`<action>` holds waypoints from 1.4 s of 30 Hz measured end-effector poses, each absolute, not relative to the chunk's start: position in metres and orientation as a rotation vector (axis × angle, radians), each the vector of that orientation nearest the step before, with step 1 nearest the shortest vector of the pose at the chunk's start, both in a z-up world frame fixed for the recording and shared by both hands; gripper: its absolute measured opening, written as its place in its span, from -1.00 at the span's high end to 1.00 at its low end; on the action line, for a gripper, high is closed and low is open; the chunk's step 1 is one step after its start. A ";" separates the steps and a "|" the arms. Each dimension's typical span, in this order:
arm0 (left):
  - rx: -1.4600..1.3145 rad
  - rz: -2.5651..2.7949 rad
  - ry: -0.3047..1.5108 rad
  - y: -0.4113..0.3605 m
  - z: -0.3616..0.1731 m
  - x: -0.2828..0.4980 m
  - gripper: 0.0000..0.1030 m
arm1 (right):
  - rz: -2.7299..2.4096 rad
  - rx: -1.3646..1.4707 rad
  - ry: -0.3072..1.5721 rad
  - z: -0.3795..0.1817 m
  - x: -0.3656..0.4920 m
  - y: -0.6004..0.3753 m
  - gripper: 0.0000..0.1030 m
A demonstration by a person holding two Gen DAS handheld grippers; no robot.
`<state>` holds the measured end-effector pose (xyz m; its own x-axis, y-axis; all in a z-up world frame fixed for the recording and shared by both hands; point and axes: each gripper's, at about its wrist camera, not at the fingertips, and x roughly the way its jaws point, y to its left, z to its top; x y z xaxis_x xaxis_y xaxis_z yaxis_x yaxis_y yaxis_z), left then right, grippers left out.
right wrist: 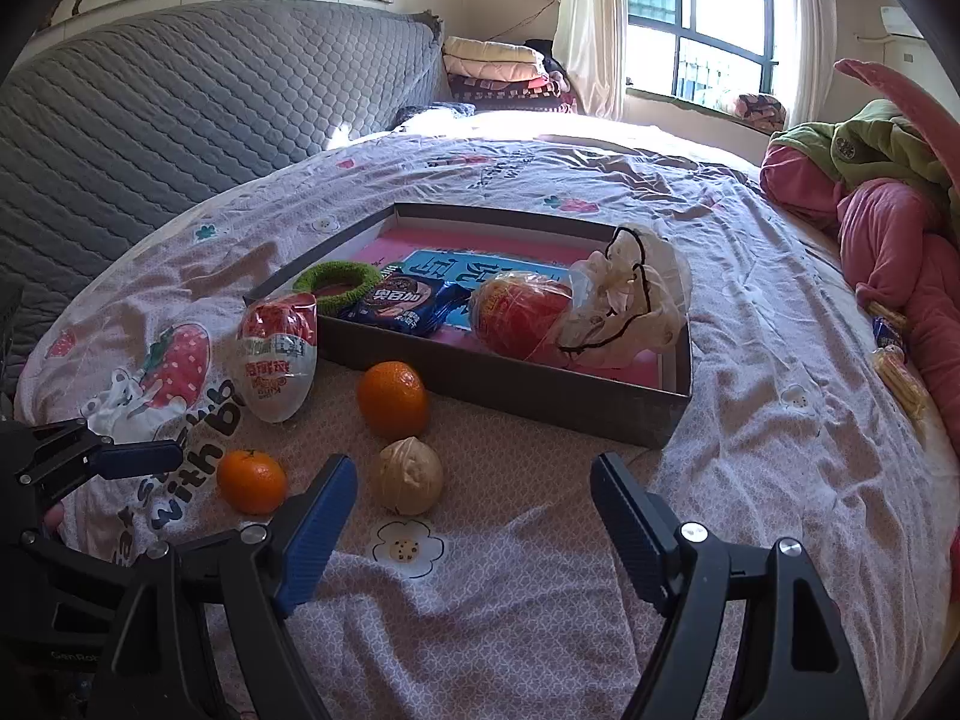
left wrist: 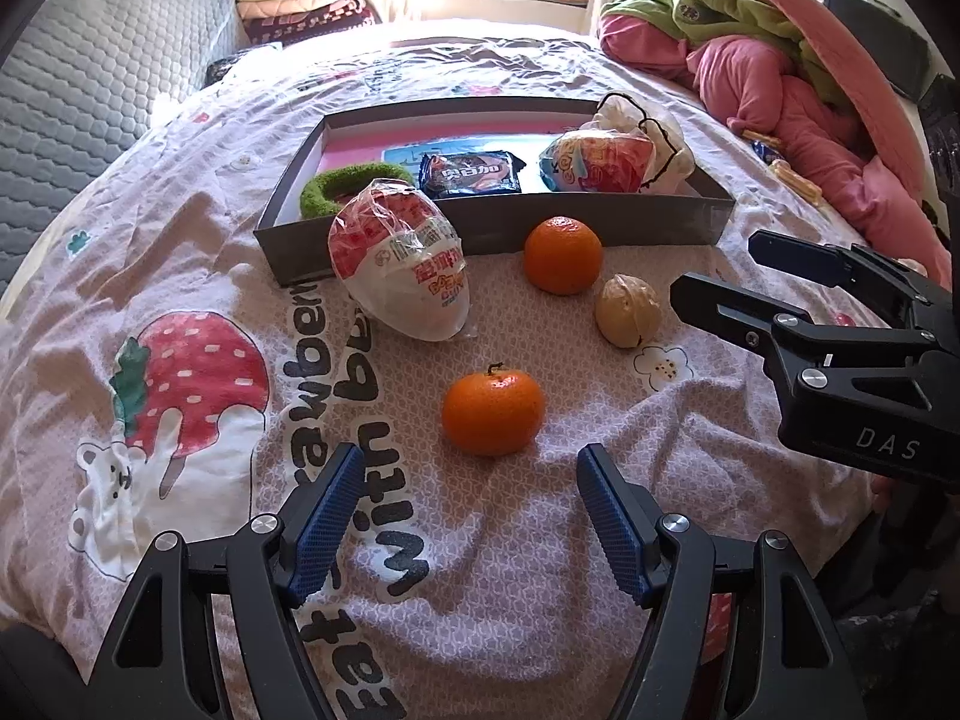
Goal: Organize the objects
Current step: 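Withdraw both tools from tray toward the oranges and round bun on bed, then close left tool on an orange while right tool grasps the round beige bun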
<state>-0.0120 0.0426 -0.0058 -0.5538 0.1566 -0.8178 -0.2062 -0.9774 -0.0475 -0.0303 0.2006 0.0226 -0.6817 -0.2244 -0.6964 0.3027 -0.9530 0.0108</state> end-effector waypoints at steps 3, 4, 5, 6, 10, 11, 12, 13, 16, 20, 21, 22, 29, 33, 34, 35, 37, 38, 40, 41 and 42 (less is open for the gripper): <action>-1.344 2.613 0.061 0.041 -0.005 -0.014 -0.45 | -2.629 1.077 0.152 0.021 -0.031 0.199 -0.55; -1.338 2.619 0.055 0.040 -0.005 -0.015 -0.45 | -2.626 1.081 0.151 0.020 -0.032 0.198 -0.55; -1.334 2.625 0.051 0.039 -0.005 -0.016 -0.45 | -2.623 1.084 0.153 0.019 -0.033 0.198 -0.55; -1.330 2.629 0.049 0.038 -0.005 -0.017 -0.45 | -2.621 1.086 0.154 0.018 -0.034 0.197 -0.55; -1.319 2.643 0.041 0.036 -0.008 -0.023 -0.45 | -2.614 1.095 0.165 0.015 -0.036 0.194 -0.50; -1.319 2.643 0.039 0.036 -0.008 -0.024 -0.45 | -2.612 1.097 0.169 0.014 -0.037 0.193 -0.49; -1.319 2.640 0.034 0.036 -0.010 -0.026 -0.45 | -2.610 1.099 0.170 0.013 -0.037 0.192 -0.48; -1.321 2.637 0.030 0.035 -0.011 -0.026 -0.45 | -2.607 1.101 0.171 0.012 -0.037 0.191 -0.47; -1.324 2.629 0.025 0.036 -0.014 -0.029 -0.40 | -2.600 1.110 0.179 0.009 -0.040 0.189 -0.45; -1.310 2.607 0.018 0.039 -0.016 -0.030 -0.24 | -2.588 1.116 0.188 0.006 -0.043 0.184 -0.38; -1.309 2.600 0.020 0.040 -0.017 -0.031 -0.18 | -2.588 1.118 0.187 0.005 -0.044 0.184 -0.35; -1.311 2.590 0.013 0.041 -0.018 -0.032 -0.11 | -2.583 1.124 0.186 0.004 -0.046 0.183 -0.30; -1.312 2.558 0.027 0.048 -0.021 -0.035 0.13 | -2.538 1.168 0.193 -0.006 -0.055 0.175 0.04; -1.308 2.547 0.035 0.050 -0.022 -0.037 0.24 | -2.523 1.179 0.221 -0.011 -0.055 0.170 0.17; -1.306 2.547 0.041 0.050 -0.022 -0.037 0.24 | -2.517 1.186 0.223 -0.012 -0.055 0.169 0.21; -1.306 2.546 0.043 0.050 -0.022 -0.037 0.24 | -2.515 1.189 0.222 -0.013 -0.055 0.169 0.24; -1.307 2.542 0.033 0.050 -0.022 -0.038 0.24 | -2.509 1.188 0.226 -0.013 -0.054 0.169 0.31; -1.308 2.540 0.028 0.049 -0.022 -0.039 0.25 | -2.509 1.187 0.230 -0.013 -0.053 0.169 0.35; -1.308 2.538 0.026 0.049 -0.022 -0.039 0.25 | -2.511 1.184 0.235 -0.013 -0.053 0.169 0.35; -1.307 2.538 0.026 0.049 -0.022 -0.039 0.25 | -2.510 1.183 0.234 -0.013 -0.052 0.169 0.35; -1.306 2.538 0.026 0.049 -0.022 -0.038 0.25 | -2.509 1.184 0.234 -0.013 -0.051 0.170 0.35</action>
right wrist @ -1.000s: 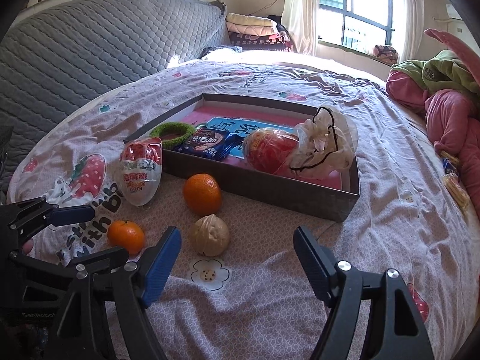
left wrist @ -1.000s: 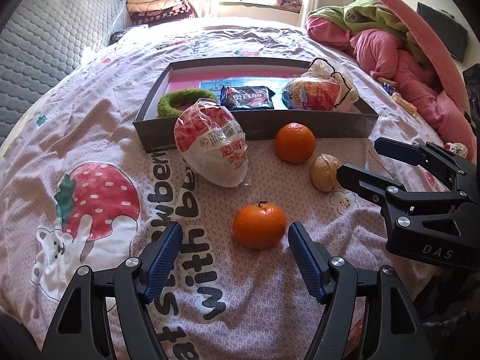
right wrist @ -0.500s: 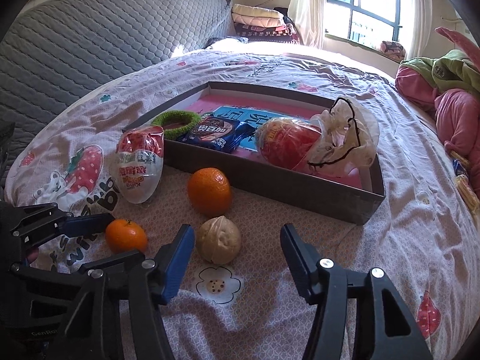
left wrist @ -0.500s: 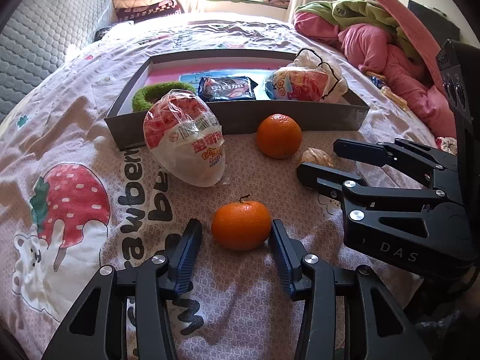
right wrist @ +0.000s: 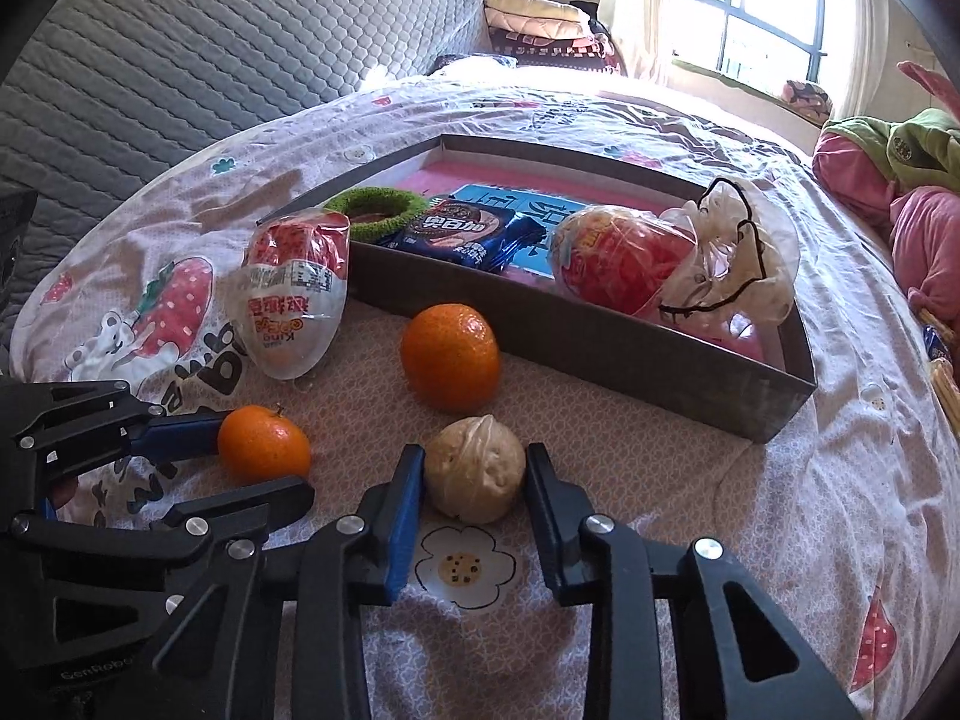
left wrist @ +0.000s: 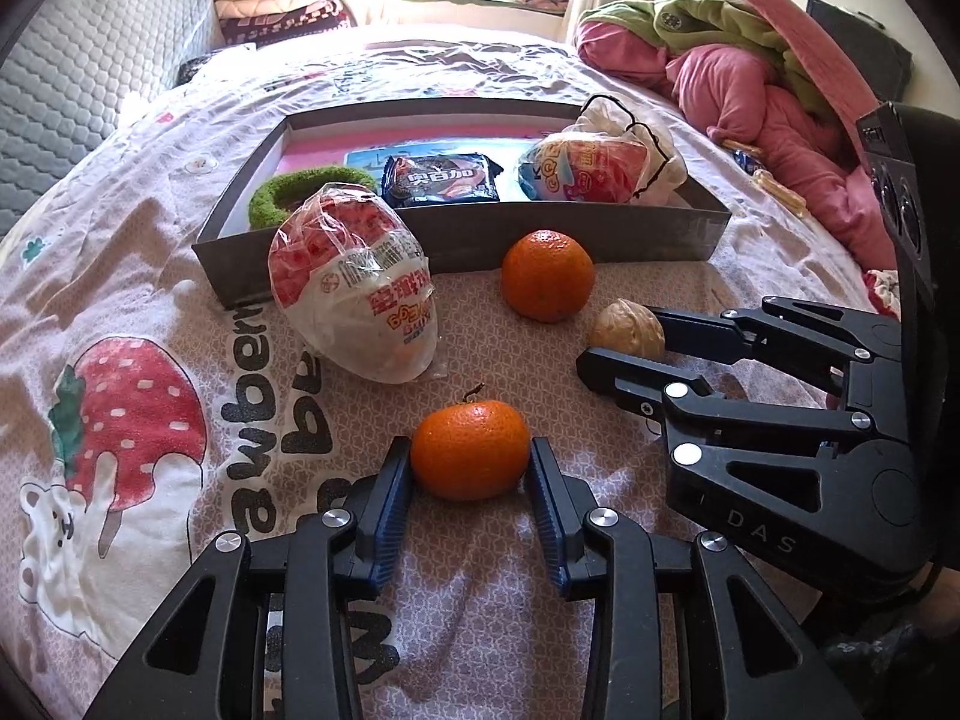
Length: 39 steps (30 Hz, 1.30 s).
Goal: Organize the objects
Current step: 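Close left tool on an orange while right tool grasps the round beige bun, then carry orange with left tool over tray while right tool carries bun there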
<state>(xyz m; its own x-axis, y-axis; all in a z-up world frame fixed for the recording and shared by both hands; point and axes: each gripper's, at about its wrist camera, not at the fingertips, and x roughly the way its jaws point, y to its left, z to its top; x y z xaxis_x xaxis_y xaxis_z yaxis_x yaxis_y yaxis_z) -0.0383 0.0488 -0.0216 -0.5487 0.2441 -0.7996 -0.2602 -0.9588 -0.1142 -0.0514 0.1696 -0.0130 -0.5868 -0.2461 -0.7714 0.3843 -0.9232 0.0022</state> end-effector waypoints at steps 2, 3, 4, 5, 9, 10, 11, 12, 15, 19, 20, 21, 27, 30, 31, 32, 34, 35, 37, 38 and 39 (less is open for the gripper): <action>-1.306 2.535 0.021 0.048 -0.021 -0.038 0.26 | -2.514 1.178 0.228 -0.012 -0.050 0.171 0.35; -1.305 2.533 0.014 0.047 -0.021 -0.038 0.26 | -2.516 1.176 0.226 -0.011 -0.050 0.171 0.35; -1.303 2.530 0.005 0.046 -0.020 -0.038 0.26 | -2.522 1.171 0.224 -0.010 -0.049 0.172 0.35; -1.301 2.528 -0.002 0.045 -0.019 -0.038 0.26 | -2.528 1.165 0.221 -0.009 -0.048 0.173 0.35; -1.280 2.553 -0.029 0.038 -0.010 -0.038 0.27 | -2.555 1.130 0.194 -0.002 -0.043 0.179 0.35; -1.271 2.562 -0.036 0.036 -0.007 -0.037 0.27 | -2.564 1.118 0.187 0.001 -0.042 0.180 0.35; -1.260 2.570 -0.037 0.035 -0.004 -0.037 0.27 | -2.573 1.105 0.181 0.003 -0.041 0.181 0.35; -1.248 2.580 -0.037 0.033 0.000 -0.036 0.27 | -2.580 1.093 0.178 0.006 -0.040 0.182 0.34; -1.216 2.597 -0.057 0.029 0.010 -0.035 0.27 | -2.596 1.062 0.170 0.013 -0.039 0.184 0.34; -1.182 2.625 -0.064 0.024 0.022 -0.036 0.27 | -2.615 1.023 0.167 0.021 -0.036 0.185 0.34; -1.177 2.632 -0.066 0.023 0.024 -0.037 0.26 | -2.621 1.012 0.164 0.024 -0.036 0.186 0.34; -1.174 2.636 -0.067 0.022 0.026 -0.038 0.26 | -2.626 1.001 0.161 0.026 -0.035 0.186 0.34; -1.150 2.646 -0.076 0.018 0.035 -0.044 0.27 | -2.654 0.951 0.154 0.037 -0.033 0.190 0.34; -1.136 2.644 -0.081 0.017 0.039 -0.050 0.26 | -2.665 0.939 0.144 0.040 -0.034 0.193 0.34; -1.128 2.647 -0.078 0.018 0.041 -0.052 0.27 | -2.667 0.937 0.139 0.041 -0.034 0.194 0.34; -1.120 2.649 -0.075 0.019 0.042 -0.054 0.27 | -2.672 0.933 0.136 0.043 -0.034 0.195 0.34; -1.104 2.654 -0.072 0.019 0.046 -0.059 0.26 | -2.685 0.924 0.138 0.045 -0.036 0.197 0.34; -1.098 2.654 -0.072 0.019 0.048 -0.062 0.26 | -2.691 0.920 0.138 0.046 -0.036 0.198 0.34; -1.087 2.654 -0.073 0.019 0.052 -0.067 0.27 | -2.708 0.912 0.139 0.048 -0.039 0.200 0.34; -1.080 2.655 -0.068 0.019 0.055 -0.069 0.26 | -2.718 0.909 0.139 0.049 -0.040 0.202 0.34; -1.073 2.660 -0.065 0.019 0.057 -0.071 0.27 | -2.725 0.908 0.134 0.049 -0.041 0.204 0.34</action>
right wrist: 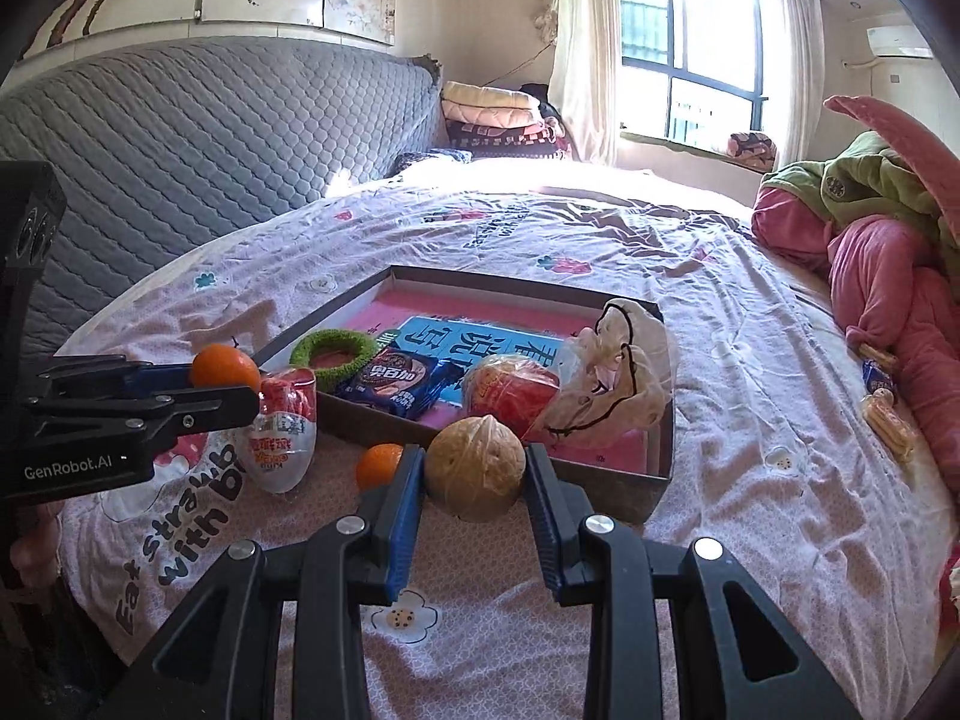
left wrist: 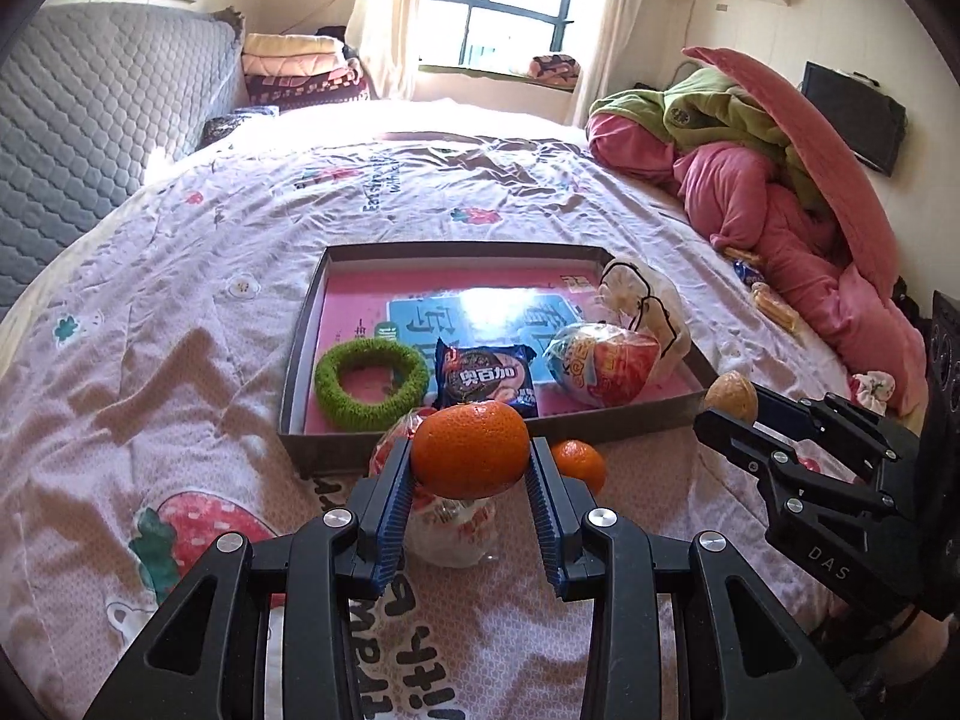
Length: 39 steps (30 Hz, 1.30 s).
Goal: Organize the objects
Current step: 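Carry orange with left tool over tray while right tool carries bun there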
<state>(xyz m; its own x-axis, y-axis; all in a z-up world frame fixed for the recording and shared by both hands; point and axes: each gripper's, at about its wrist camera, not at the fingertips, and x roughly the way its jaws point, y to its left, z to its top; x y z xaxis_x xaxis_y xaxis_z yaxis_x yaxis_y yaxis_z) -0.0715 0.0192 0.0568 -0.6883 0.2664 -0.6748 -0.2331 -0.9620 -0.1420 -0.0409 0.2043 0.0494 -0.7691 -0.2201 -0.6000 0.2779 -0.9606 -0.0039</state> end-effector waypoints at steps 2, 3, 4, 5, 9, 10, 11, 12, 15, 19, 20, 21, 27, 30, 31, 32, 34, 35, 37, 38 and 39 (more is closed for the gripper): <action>-1.061 2.664 -0.064 0.019 0.061 -0.077 0.27 | -2.740 0.911 0.121 0.051 -0.044 0.209 0.34; -1.057 2.668 -0.067 0.018 0.062 -0.080 0.26 | -2.746 0.911 0.112 0.052 -0.046 0.212 0.34; -1.055 2.669 -0.067 0.018 0.063 -0.083 0.26 | -2.750 0.911 0.094 0.053 -0.048 0.216 0.34; -1.055 2.670 -0.066 0.018 0.064 -0.086 0.26 | -2.754 0.914 0.078 0.054 -0.051 0.219 0.34; -1.053 2.676 -0.060 0.019 0.065 -0.098 0.26 | -2.792 0.915 0.065 0.057 -0.057 0.229 0.34; -1.054 2.676 -0.056 0.019 0.064 -0.101 0.26 | -2.798 0.914 0.068 0.058 -0.059 0.231 0.34; -1.053 2.678 -0.053 0.019 0.064 -0.104 0.26 | -2.803 0.913 0.070 0.059 -0.060 0.232 0.34; -1.054 2.681 -0.046 0.020 0.064 -0.107 0.26 | -2.811 0.908 0.070 0.060 -0.062 0.234 0.34; -1.058 2.695 -0.029 0.020 0.062 -0.115 0.26 | -2.822 0.900 0.075 0.063 -0.066 0.237 0.34; -1.061 2.707 -0.019 0.019 0.061 -0.125 0.26 | -2.839 0.884 0.106 0.066 -0.071 0.237 0.34; -1.062 2.705 -0.016 0.019 0.060 -0.127 0.26 | -2.839 0.884 0.110 0.065 -0.073 0.236 0.34; -1.061 2.707 -0.015 0.019 0.060 -0.129 0.26 | -2.841 0.884 0.111 0.065 -0.074 0.236 0.34; -1.076 2.709 0.003 0.018 0.056 -0.144 0.26 | -2.853 0.882 0.134 0.066 -0.085 0.239 0.34; -1.086 2.711 -0.003 0.015 0.055 -0.153 0.26 | -2.857 0.881 0.149 0.067 -0.094 0.238 0.34; -1.091 2.713 -0.007 0.013 0.054 -0.156 0.26 | -2.856 0.883 0.150 0.066 -0.097 0.238 0.34; -1.092 2.715 -0.015 0.012 0.054 -0.159 0.26 | -2.859 0.884 0.149 0.066 -0.099 0.238 0.34; -1.097 2.719 -0.019 0.010 0.053 -0.165 0.26 | -2.858 0.887 0.156 0.066 -0.104 0.238 0.34; -1.098 2.721 -0.018 0.009 0.053 -0.167 0.26 | -2.864 0.886 0.160 0.066 -0.106 0.239 0.34; -1.098 2.725 -0.007 0.008 0.051 -0.172 0.26 | -2.861 0.894 0.165 0.064 -0.109 0.239 0.34; -1.102 2.726 -0.002 0.008 0.050 -0.175 0.26 | -2.863 0.897 0.170 0.063 -0.111 0.239 0.34; -1.105 2.726 -0.003 0.007 0.049 -0.177 0.26 | -2.858 0.903 0.174 0.062 -0.112 0.239 0.34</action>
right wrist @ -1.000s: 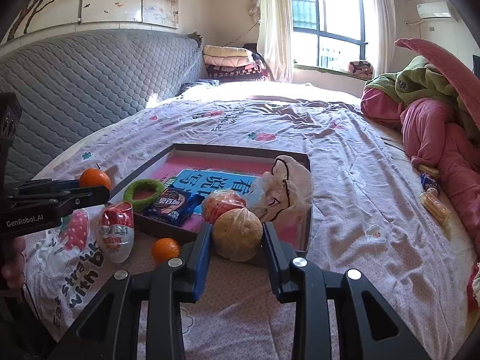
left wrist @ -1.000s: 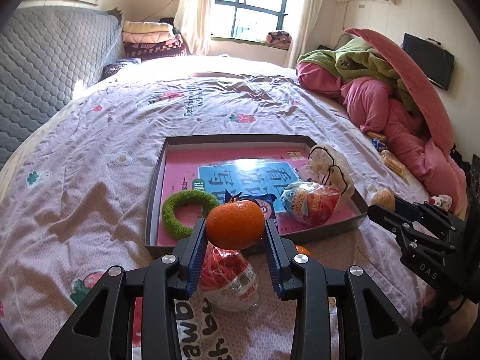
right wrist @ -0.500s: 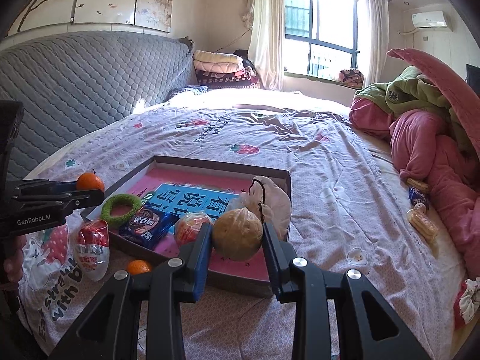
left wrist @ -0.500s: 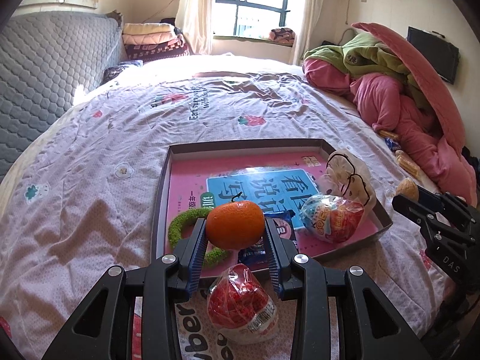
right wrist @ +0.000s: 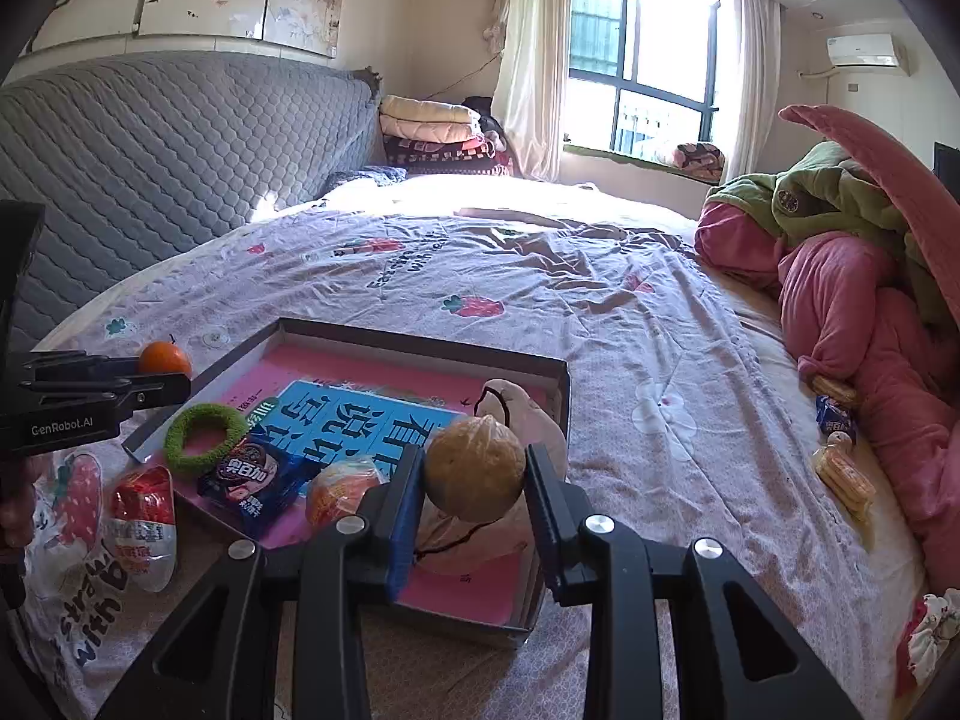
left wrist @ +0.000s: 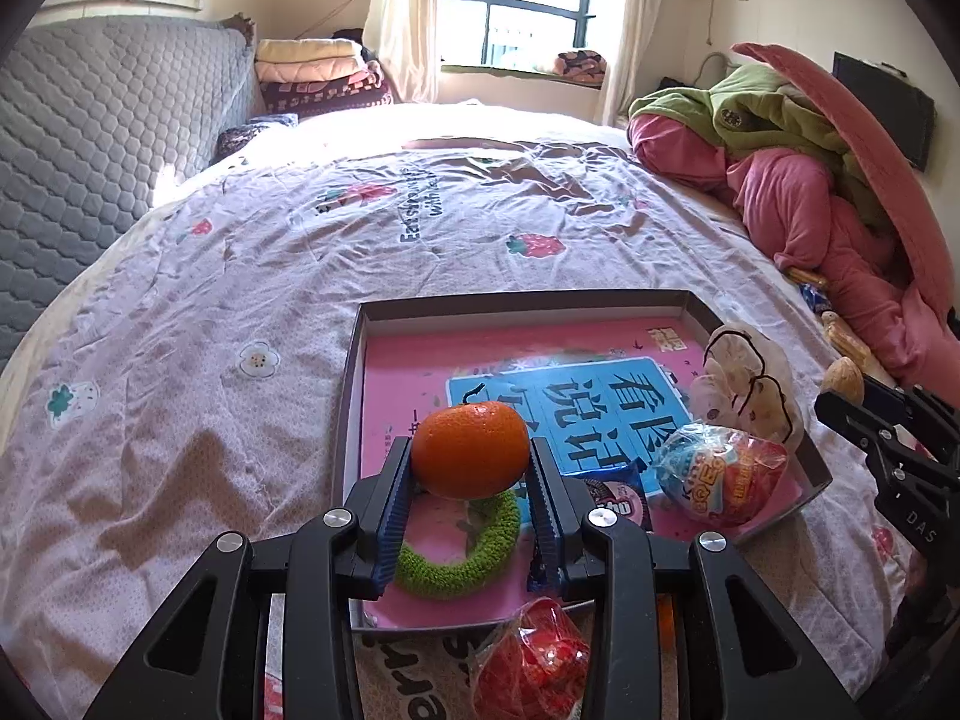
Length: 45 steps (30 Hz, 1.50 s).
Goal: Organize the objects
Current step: 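Carry orange with left tool over tray while right tool carries bun there, then open left tool to set orange on green ring while right tool releases bun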
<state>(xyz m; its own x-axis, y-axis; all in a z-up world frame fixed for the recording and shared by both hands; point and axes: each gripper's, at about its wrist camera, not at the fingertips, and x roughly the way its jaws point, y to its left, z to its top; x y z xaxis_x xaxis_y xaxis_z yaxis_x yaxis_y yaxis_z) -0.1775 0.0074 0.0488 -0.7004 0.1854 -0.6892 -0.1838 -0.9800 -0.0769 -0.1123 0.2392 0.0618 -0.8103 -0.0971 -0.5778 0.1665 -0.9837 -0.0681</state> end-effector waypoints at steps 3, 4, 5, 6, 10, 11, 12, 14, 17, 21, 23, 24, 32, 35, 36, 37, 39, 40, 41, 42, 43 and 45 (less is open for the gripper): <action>-1.126 2.721 -0.003 0.007 0.042 -0.182 0.26 | -2.851 0.924 0.172 0.056 -0.116 0.240 0.34; -1.133 2.718 -0.002 0.006 0.039 -0.184 0.26 | -2.850 0.931 0.170 0.054 -0.117 0.240 0.34; -1.144 2.718 -0.001 0.006 0.035 -0.186 0.26 | -2.845 0.940 0.168 0.052 -0.118 0.240 0.34; -1.160 2.717 0.000 0.004 0.032 -0.187 0.26 | -2.840 0.949 0.163 0.050 -0.118 0.241 0.34; -1.193 2.712 -0.004 0.002 0.025 -0.191 0.26 | -2.826 0.982 0.133 0.043 -0.120 0.246 0.34; -1.200 2.713 -0.001 0.001 0.023 -0.191 0.26 | -2.824 0.987 0.134 0.041 -0.120 0.246 0.34; -1.211 2.709 0.000 0.001 0.020 -0.192 0.26 | -2.820 0.992 0.138 0.040 -0.120 0.245 0.34; -1.231 2.704 0.007 0.001 0.015 -0.193 0.26 | -2.815 1.000 0.140 0.037 -0.120 0.245 0.34; -1.252 2.697 0.010 0.001 0.010 -0.194 0.26 | -2.805 1.017 0.153 0.033 -0.120 0.243 0.34; -1.247 2.695 0.008 0.001 0.008 -0.195 0.26 | -2.794 1.040 0.159 0.028 -0.122 0.242 0.34; -1.244 2.689 0.009 0.002 0.008 -0.195 0.26 | -2.792 1.040 0.162 0.027 -0.121 0.242 0.34; -1.241 2.689 0.008 0.002 0.008 -0.195 0.26 | -2.793 1.037 0.163 0.027 -0.121 0.242 0.34; -1.236 2.648 -0.005 0.009 0.004 -0.195 0.26 | -2.794 1.054 0.166 0.023 -0.123 0.244 0.34; -1.221 2.638 -0.003 0.013 0.004 -0.193 0.26 | -2.787 1.062 0.175 0.020 -0.125 0.242 0.34; -1.220 2.638 0.011 0.014 0.004 -0.192 0.26 | -2.784 1.064 0.180 0.020 -0.125 0.242 0.34; -1.220 2.639 0.015 0.016 0.004 -0.192 0.26 | -2.779 1.067 0.185 0.019 -0.126 0.240 0.34; -1.229 2.634 0.016 0.016 0.002 -0.193 0.26 | -2.773 1.070 0.194 0.017 -0.126 0.238 0.34; -1.231 2.638 0.018 0.016 0.001 -0.193 0.26 | -2.764 1.077 0.199 0.015 -0.127 0.237 0.34; -1.234 2.638 0.019 0.016 0.001 -0.193 0.26 | -2.764 1.079 0.205 0.014 -0.128 0.236 0.34; -1.238 2.637 0.019 0.016 0.000 -0.193 0.26 | -2.760 1.081 0.208 0.013 -0.128 0.235 0.34; -1.238 2.638 0.015 0.016 0.000 -0.193 0.26 | -2.751 1.086 0.211 0.012 -0.129 0.234 0.34; -1.240 2.637 0.024 0.017 0.000 -0.193 0.25 | -2.746 1.092 0.219 0.010 -0.130 0.232 0.34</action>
<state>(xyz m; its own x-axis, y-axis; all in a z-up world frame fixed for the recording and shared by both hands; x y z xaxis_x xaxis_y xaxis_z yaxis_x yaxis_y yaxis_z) -0.1934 0.0167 0.0000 -0.6168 0.1971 -0.7620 -0.2108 -0.9742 -0.0813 -0.1298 0.2318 0.0099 -0.7149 -0.1103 -0.6905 0.2182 -0.9734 -0.0705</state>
